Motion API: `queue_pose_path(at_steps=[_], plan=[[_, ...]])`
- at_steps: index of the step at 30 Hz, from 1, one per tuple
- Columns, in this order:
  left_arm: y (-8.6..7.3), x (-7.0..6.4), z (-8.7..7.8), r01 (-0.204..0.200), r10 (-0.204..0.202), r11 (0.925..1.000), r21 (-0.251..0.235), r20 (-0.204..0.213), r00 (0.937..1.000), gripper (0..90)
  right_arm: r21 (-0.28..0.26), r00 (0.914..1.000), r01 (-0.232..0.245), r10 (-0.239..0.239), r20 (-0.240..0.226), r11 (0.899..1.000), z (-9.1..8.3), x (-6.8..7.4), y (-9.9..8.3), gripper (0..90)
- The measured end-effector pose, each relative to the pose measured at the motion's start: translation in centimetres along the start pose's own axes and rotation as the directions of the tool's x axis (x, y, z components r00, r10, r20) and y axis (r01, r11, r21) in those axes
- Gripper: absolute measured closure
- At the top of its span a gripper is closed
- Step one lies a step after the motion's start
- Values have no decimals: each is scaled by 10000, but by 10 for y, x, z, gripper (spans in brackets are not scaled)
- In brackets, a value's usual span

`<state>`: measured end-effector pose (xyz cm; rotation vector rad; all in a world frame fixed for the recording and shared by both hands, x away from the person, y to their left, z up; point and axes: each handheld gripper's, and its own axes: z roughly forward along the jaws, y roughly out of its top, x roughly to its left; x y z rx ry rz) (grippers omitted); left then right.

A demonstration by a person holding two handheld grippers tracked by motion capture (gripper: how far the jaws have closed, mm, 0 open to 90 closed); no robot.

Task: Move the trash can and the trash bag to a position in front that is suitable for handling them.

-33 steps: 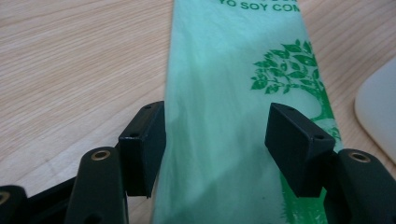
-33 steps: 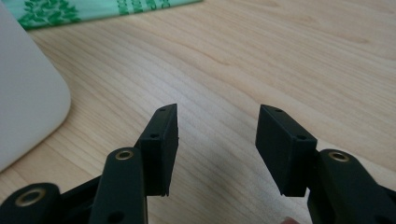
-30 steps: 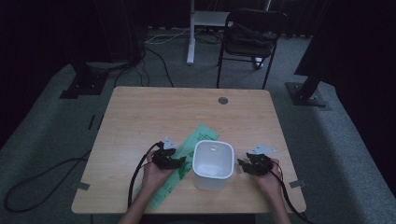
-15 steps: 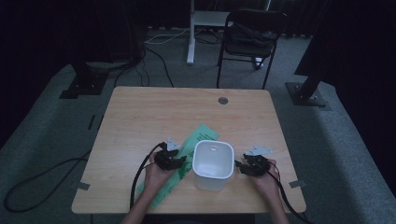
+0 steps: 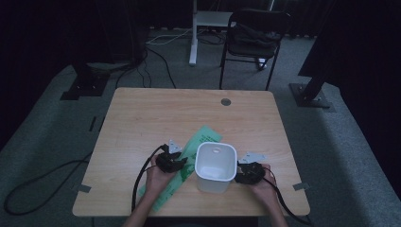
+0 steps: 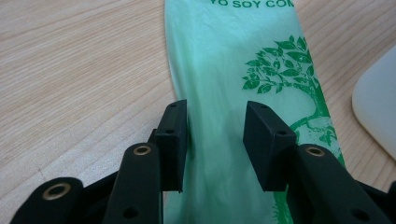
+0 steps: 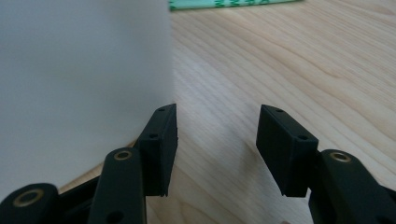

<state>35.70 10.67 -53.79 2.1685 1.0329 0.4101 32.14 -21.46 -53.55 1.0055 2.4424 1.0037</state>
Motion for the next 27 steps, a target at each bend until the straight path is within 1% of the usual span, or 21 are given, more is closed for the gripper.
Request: queue_pose_path(at_steps=[1,4,6,8,9,11,13,16,19,21,27], plan=[[0,0,0,32,-32,10000,-9,14,10000,613,-21,9999,62,-62,-79,10000,1,2,1,482],[0,0,0,30,-30,10000,-28,9,10000,617,-25,9998,44,-45,-196,10000,2,5,2,482],[0,1,0,67,-67,10000,-55,34,10000,625,-18,9995,139,-139,-271,9999,3,8,4,483],[-1,2,0,64,-64,10000,-46,5,10000,626,-8,9992,164,-164,-368,9999,5,12,5,483],[-1,2,-1,58,-58,10000,-46,-5,10000,625,2,9988,275,-274,-408,9996,5,13,5,483],[-2,3,-1,57,-57,10000,-47,-58,10000,624,-13,9981,322,-323,-516,9995,7,17,7,483],[-2,5,-2,124,-125,9999,-80,-92,9999,625,-33,9977,369,-370,-574,9993,8,20,8,483],[-3,6,-3,124,-124,9999,-56,-130,9998,625,6,9968,485,-484,-632,9988,11,23,10,483],[-4,8,-3,133,-134,9999,-60,-148,9998,624,34,9965,520,-517,-652,9986,12,24,10,483],[-4,8,-3,61,-62,10000,-52,-204,9998,624,64,9964,531,-525,-667,9986,13,24,10,482],[-4,7,-3,90,-91,9999,-63,-226,9997,622,90,9970,478,-472,-621,9988,12,22,8,482]])
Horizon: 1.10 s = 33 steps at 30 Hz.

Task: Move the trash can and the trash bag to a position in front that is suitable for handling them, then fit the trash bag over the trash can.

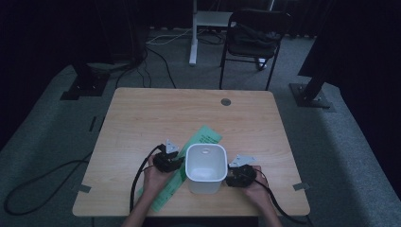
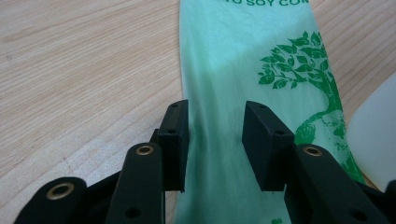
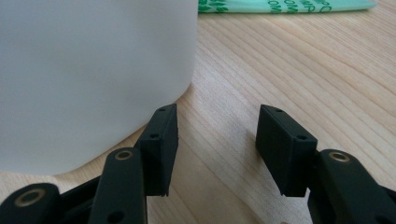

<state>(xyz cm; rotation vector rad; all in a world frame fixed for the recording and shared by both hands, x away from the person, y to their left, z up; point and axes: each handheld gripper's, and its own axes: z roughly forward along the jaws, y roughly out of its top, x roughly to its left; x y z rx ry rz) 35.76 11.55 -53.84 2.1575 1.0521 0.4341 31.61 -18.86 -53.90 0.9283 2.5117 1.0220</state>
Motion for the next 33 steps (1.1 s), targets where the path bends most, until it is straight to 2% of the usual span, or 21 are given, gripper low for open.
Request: queue_pose_path(at_steps=[5,10,14,19,22,27,33], plan=[[0,0,-1,-31,31,10000,22,14,10000,660,-11,10000,-59,59,34,10000,0,-1,-1,481],[0,-4,-1,-276,276,9996,-12,198,9994,779,-9,10000,-93,93,-1,10000,1,-1,0,481],[-1,-4,-1,-628,628,9980,-24,516,9967,894,-22,10000,14,-14,-40,10000,1,-1,0,482],[-2,5,-7,-766,785,9968,-222,1051,9914,899,-17,9999,26,-26,-105,10000,2,1,1,482],[1,14,-13,-567,642,9968,-562,1430,9876,899,-9,9999,15,-15,-130,10000,2,2,1,482],[8,24,-23,-652,780,9939,-893,1476,9860,900,70,9998,123,-122,-133,9999,1,4,1,481],[26,42,-46,-868,1141,9827,-1637,1658,9795,900,99,9994,197,-195,-279,9998,-2,10,-2,478]])
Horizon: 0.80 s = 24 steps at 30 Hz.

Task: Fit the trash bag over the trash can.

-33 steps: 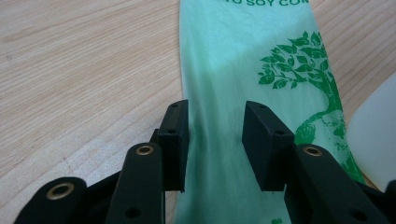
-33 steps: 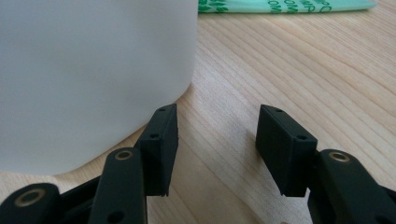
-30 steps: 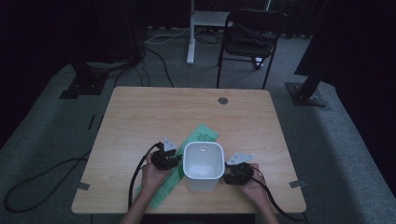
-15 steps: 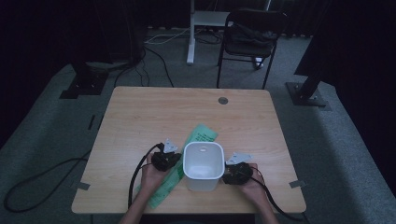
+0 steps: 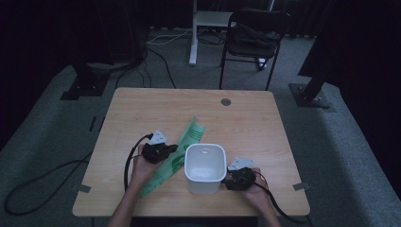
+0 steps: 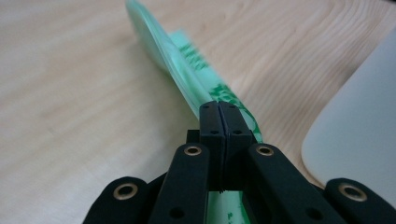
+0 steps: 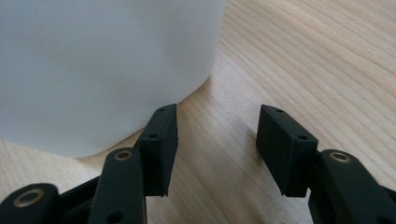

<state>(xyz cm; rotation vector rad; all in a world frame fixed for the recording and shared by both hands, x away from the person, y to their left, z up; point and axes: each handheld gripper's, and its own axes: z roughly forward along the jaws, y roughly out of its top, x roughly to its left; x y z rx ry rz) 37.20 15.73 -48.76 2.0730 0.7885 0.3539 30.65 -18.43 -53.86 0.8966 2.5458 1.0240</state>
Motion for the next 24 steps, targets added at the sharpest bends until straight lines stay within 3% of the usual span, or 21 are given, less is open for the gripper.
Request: queue_pose_path(at_steps=[6,10,24], plan=[[16,8,-16,-267,280,9986,-462,268,9992,900,-37,10000,28,-28,-85,10000,3,5,2,478],[32,15,-34,-204,311,9933,-1134,934,9951,900,-96,9998,95,-96,-150,9999,8,10,7,478],[73,9,-64,-779,1014,9781,-1929,1151,9882,900,-52,9982,449,-451,-390,9990,10,22,10,470]])
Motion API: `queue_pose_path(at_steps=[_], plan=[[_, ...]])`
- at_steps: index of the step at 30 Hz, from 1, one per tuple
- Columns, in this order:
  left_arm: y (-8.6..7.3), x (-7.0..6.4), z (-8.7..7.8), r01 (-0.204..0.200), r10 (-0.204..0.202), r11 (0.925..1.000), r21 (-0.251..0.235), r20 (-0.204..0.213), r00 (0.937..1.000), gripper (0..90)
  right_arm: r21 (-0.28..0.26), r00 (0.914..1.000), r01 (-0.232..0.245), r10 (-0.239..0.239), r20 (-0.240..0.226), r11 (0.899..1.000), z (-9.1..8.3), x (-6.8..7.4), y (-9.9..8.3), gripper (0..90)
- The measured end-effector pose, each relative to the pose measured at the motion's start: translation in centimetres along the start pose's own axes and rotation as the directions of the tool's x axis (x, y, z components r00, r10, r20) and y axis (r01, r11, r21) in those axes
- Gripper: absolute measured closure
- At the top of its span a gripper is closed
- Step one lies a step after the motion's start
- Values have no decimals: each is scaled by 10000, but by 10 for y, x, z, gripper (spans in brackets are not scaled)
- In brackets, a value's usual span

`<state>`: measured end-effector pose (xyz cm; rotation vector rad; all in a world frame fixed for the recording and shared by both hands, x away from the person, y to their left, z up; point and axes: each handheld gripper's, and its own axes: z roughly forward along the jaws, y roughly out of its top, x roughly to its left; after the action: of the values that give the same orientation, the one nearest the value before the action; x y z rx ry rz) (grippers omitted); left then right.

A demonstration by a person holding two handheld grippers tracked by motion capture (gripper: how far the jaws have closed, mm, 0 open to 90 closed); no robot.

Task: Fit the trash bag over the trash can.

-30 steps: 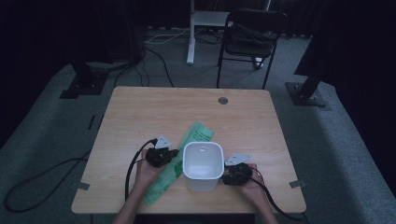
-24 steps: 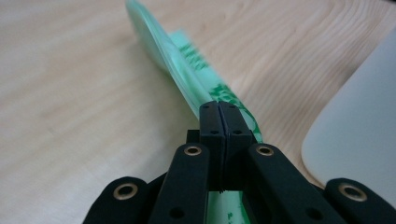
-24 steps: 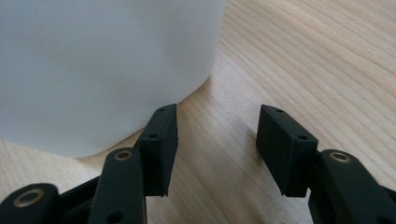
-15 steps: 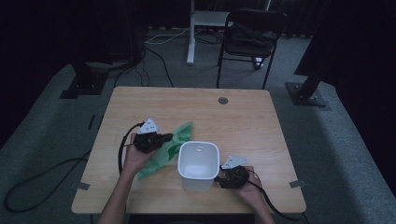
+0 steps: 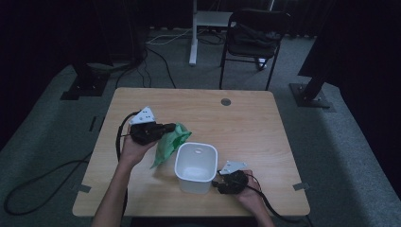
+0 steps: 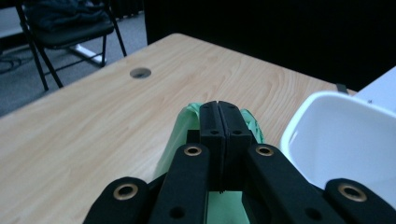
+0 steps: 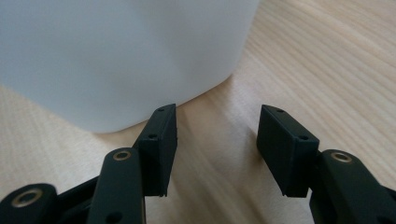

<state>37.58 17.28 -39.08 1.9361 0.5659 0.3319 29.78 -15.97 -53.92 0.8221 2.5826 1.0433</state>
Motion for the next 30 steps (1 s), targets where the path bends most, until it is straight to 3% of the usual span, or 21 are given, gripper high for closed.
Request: queue_pose_path(at_steps=[6,9,21,26,30], plan=[[21,-6,-11,-329,337,9986,-403,180,9993,900,-74,10000,49,-49,-43,10000,-3,5,-1,468],[39,-15,-17,-625,662,9954,-723,501,9965,900,-92,10000,42,-42,-83,9999,-1,5,1,468],[71,-39,-14,-702,884,9893,-1278,1427,9858,900,-51,9998,180,-181,-122,9998,11,7,11,469],[78,-53,-13,-785,1089,9844,-1577,1944,9748,900,-81,10000,22,-23,-76,10000,12,3,11,468],[84,-65,-8,-759,1202,9811,-1780,2531,9599,900,-108,9999,-87,88,116,9999,7,-2,8,468]])
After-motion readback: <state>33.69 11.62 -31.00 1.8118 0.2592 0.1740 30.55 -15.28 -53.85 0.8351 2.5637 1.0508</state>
